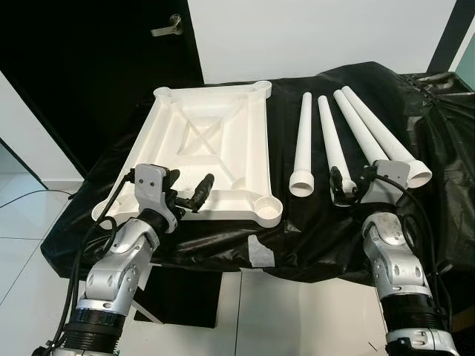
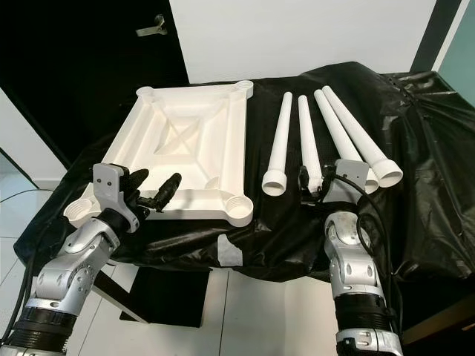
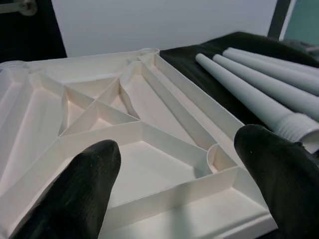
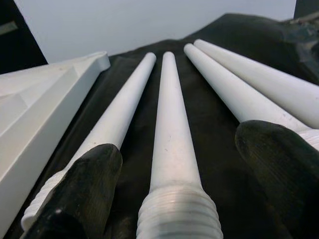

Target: Building children table

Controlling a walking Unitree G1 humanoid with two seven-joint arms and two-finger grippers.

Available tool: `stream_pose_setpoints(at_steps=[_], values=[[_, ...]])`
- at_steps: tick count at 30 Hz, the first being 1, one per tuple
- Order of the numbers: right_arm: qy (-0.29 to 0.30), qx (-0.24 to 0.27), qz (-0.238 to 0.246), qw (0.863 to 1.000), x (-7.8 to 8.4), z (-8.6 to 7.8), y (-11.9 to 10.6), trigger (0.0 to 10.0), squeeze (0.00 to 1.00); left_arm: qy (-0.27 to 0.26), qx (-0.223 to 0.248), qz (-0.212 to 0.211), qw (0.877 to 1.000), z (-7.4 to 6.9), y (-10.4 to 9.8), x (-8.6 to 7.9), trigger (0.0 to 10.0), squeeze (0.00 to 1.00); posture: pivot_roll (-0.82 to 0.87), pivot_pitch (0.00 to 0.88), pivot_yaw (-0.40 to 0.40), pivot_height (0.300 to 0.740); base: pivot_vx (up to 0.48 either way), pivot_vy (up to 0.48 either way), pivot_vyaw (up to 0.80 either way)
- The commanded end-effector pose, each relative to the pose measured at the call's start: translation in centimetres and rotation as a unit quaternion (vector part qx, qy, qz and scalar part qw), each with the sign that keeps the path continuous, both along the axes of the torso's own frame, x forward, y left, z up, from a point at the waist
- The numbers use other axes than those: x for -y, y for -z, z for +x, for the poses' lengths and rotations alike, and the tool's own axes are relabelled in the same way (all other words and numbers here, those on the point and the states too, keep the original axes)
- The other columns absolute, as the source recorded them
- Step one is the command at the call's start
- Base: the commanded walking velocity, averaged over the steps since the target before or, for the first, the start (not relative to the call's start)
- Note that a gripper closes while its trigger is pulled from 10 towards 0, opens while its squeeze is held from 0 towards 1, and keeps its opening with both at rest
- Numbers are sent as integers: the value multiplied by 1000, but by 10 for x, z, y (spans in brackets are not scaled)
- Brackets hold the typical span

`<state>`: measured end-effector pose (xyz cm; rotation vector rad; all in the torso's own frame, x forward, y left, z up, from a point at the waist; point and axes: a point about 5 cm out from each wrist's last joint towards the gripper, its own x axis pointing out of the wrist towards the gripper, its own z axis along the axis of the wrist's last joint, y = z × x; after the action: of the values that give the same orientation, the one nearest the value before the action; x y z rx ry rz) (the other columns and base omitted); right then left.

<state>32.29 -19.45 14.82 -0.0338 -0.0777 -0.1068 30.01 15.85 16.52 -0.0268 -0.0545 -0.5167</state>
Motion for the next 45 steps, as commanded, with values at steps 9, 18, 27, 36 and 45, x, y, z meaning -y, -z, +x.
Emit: stream_pose_setpoints(at_steps=[9, 18, 27, 36, 45], values=[[7, -71, 35, 997, 0, 7, 24, 10000, 0, 48, 4, 26, 998, -9, -3, 1, 10000, 0, 95, 0, 62, 740, 0, 0, 0], [7, -97, 37, 995, 3, 13, 31, 10000, 0, 40, -1, 28, 999, -13, -1, 0, 10000, 0, 110, 0, 48, 740, 0, 0, 0], [7, -111, 42, 993, 4, 18, 34, 4863, 0, 28, -1, 28, 999, -14, -2, -4, 10000, 0, 120, 0, 39, 740, 0, 0, 0], [10, -132, 47, 990, 4, 19, 41, 0, 0, 19, 2, 29, 999, -12, -5, -8, 10000, 0, 126, 0, 36, 740, 0, 0, 0], [-5, -116, 31, 993, -1, 20, 37, 10000, 0, 12, 3, 24, 1000, -9, -8, -9, 10000, 0, 133, 0, 26, 740, 0, 0, 0]])
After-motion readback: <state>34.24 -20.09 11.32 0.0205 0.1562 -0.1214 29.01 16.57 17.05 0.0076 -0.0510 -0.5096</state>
